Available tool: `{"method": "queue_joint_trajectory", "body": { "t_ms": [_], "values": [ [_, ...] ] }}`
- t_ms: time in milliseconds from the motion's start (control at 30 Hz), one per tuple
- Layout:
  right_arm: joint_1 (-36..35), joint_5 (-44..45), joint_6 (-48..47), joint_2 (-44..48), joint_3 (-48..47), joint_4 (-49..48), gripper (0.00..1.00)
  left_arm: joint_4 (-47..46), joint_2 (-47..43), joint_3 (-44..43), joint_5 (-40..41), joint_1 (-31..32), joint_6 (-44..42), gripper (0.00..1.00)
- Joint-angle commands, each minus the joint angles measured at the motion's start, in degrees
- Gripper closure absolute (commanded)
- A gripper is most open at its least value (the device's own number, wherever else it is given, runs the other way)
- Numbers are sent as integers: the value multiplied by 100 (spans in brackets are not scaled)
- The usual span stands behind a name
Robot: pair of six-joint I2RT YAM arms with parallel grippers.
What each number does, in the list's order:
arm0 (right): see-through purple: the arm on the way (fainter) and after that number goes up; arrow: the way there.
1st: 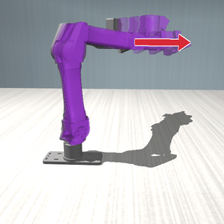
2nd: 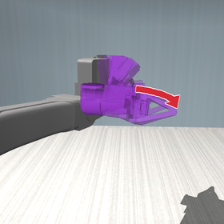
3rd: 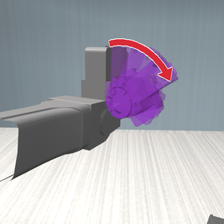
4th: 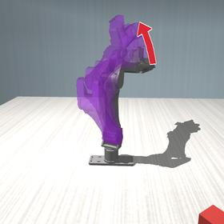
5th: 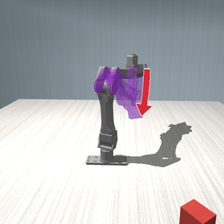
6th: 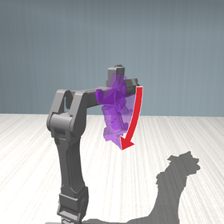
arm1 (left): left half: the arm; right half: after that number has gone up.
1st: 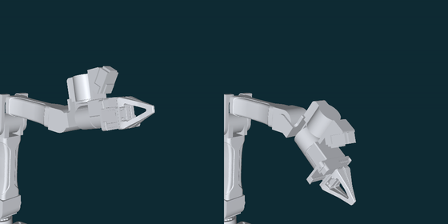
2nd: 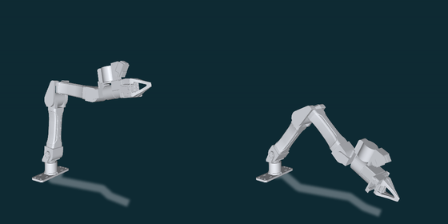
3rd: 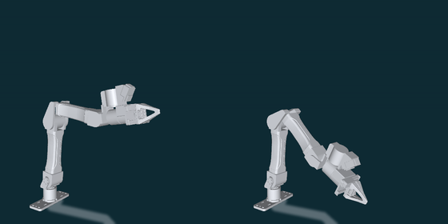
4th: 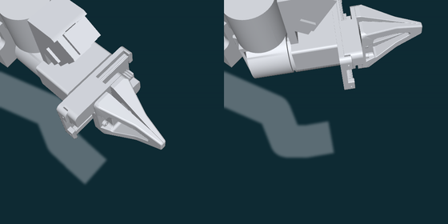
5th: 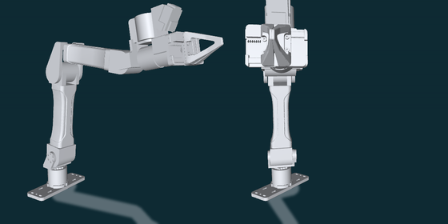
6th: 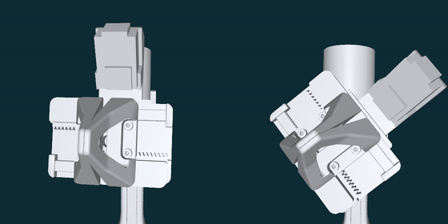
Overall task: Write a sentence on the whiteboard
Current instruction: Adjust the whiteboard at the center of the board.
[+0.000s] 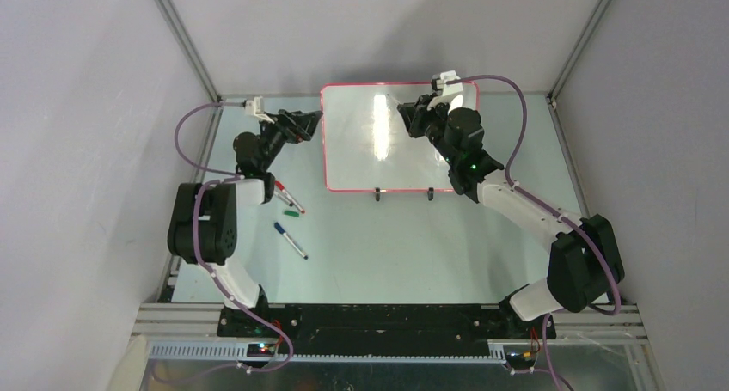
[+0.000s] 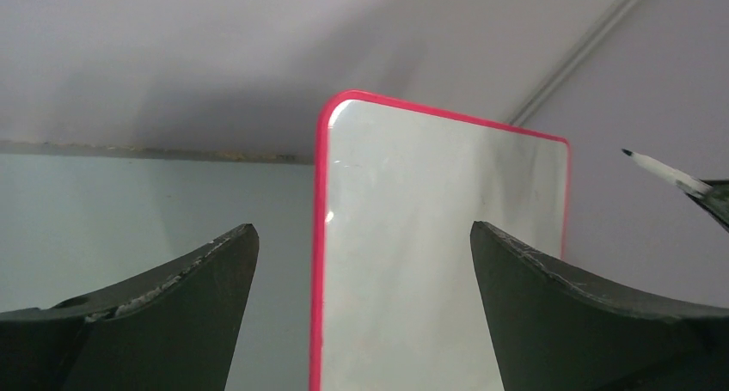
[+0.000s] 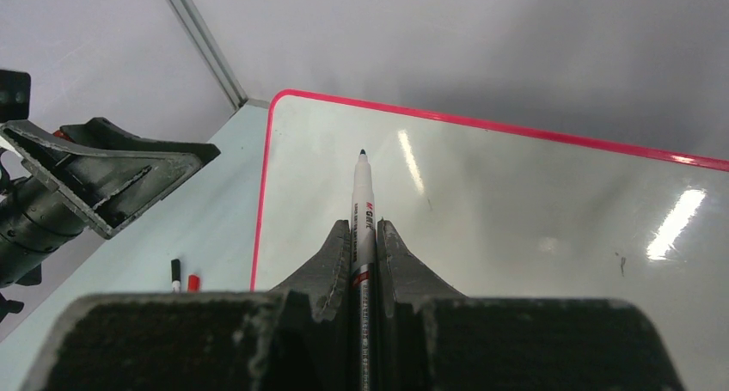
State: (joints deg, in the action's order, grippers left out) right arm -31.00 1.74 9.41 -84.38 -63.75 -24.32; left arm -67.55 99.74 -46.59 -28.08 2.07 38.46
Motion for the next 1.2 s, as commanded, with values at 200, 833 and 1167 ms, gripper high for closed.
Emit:
{"method": "queue_joint_trajectory", "body": {
  "t_ms": [200,833,1167],
  "values": [
    [-4,124,-1,235,14,-224,100,1682,-905,46,1460,43,-1090,0],
    [159,-16,155,278,116,-282,100,3917,-1795,-830,2103,165,-1651,1],
    [170,-43,156,271,120,-293,100,1575,-1952,464,2385,328,-1124,1]
  ]
}}
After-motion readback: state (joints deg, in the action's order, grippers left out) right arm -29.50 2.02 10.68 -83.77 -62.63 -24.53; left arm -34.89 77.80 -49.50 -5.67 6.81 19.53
